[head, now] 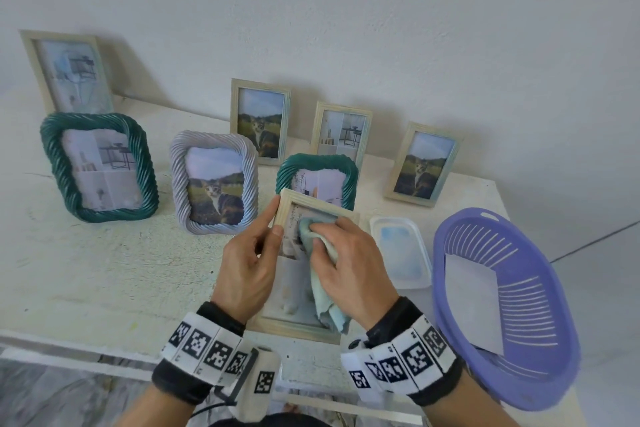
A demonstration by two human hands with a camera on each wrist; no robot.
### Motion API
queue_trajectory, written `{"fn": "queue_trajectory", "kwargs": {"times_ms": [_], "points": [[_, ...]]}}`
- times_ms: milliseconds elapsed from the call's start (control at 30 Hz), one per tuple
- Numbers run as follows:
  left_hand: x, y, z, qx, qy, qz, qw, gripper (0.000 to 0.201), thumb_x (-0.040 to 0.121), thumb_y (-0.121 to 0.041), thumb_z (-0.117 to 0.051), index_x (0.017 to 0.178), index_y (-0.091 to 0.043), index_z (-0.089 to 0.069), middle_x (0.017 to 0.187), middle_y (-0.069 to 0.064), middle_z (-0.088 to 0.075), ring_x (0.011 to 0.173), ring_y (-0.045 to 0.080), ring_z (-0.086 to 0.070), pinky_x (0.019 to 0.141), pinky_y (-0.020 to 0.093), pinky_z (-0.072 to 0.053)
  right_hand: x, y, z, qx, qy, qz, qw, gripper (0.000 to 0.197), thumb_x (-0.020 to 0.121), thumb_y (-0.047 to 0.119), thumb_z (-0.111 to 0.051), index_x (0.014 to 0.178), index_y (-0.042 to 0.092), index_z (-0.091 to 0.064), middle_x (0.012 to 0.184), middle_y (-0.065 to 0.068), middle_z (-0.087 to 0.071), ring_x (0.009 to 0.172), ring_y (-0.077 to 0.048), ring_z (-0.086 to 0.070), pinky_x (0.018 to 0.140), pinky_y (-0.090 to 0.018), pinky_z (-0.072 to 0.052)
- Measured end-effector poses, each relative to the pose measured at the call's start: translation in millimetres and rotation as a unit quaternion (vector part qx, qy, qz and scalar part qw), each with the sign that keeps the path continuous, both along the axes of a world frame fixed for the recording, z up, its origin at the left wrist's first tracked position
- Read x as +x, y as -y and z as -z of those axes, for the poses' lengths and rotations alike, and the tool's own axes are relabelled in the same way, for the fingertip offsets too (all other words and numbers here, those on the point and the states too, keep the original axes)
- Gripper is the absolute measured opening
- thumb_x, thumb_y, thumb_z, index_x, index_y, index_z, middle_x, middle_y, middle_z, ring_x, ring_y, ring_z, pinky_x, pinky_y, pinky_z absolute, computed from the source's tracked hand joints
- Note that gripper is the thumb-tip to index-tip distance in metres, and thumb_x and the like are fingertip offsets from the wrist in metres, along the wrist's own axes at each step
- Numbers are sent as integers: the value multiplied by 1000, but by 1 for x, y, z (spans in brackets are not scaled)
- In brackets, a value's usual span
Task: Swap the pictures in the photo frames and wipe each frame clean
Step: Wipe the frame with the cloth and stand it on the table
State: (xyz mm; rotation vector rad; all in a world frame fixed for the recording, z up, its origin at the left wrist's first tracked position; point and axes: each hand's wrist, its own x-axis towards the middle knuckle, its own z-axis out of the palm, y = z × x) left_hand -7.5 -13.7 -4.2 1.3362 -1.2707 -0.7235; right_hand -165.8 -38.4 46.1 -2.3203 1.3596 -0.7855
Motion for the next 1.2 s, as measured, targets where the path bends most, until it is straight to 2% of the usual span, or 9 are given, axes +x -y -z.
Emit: {"fn": "queue_trajectory", "kwargs": {"times_ms": [67,200,300,367,467,567,767,1033,1200], "points": [[0,1,1,-4,3,-13,1000,46,98,-32,-49,144,-24,-46,69,-9,-53,61,3,-45,54,32,-48,0,-5,-1,38,9,-34,999,27,89,20,-50,109,15,-68,84,1,-56,75,-14,-56,69,-22,-41],[0,3,1,6,-8,-10,1000,49,95,-38,-46,143,-27,-46,80,21,-67,67,11,-53,61,42,-52,-3,-15,-1,75,-31,-98,992,28,92,24,-48,110,20,-69,87,3,-59,75,-10,-56,69,-23,-44],[1,4,5,13,5,-21,1000,49,94,-33,-45,143,-27,-46,64,19,-55,54,6,-39,50,28,-40,-15,-17,-4,106,-27,-118,987,28,94,26,-49,112,21,-69,92,3,-64,79,-7,-58,73,-21,-45],[2,5,7,16,-8,-26,1000,50,94,-33,-45,143,-26,-45,61,11,-48,53,5,-34,48,25,-36,-28,-16,-9,119,-7,-88,989,28,97,26,-51,119,19,-66,91,7,-61,77,-4,-55,70,-15,-44],[7,8,12,28,-21,-28,999,52,92,-46,-45,143,-34,-44,68,16,-57,61,10,-44,54,35,-46,-50,-4,-13,74,38,18,996,28,97,23,-55,123,19,-63,93,9,-58,82,0,-53,74,-10,-41],[11,9,16,37,-19,-31,999,52,90,-49,-44,141,-38,-44,84,26,-66,71,15,-52,68,50,-52,-65,19,-12,40,-3,135,990,33,97,22,-52,128,18,-58,99,-1,-55,82,-10,-54,75,-21,-46],[11,8,14,42,-19,-31,998,53,92,-41,-47,143,-30,-46,87,14,-72,74,16,-61,72,50,-54,-65,61,17,103,-163,252,948,47,94,9,-47,140,13,-42,120,-18,-43,98,-39,-55,75,-36,-43],[10,8,7,47,-66,-30,996,54,91,-42,-47,143,-27,-46,90,27,-68,74,20,-57,70,54,-53,-60,74,77,207,-310,321,871,51,90,17,-57,136,7,-38,132,-16,-42,118,-34,-46,89,-41,-48],[9,6,0,45,-90,-24,995,46,92,-44,-49,135,-31,-50,84,27,-66,75,50,-58,64,57,-51,-62,59,68,181,-290,285,896,60,92,20,-47,147,16,-24,149,-22,-25,134,-40,-29,105,-48,-34]]}}
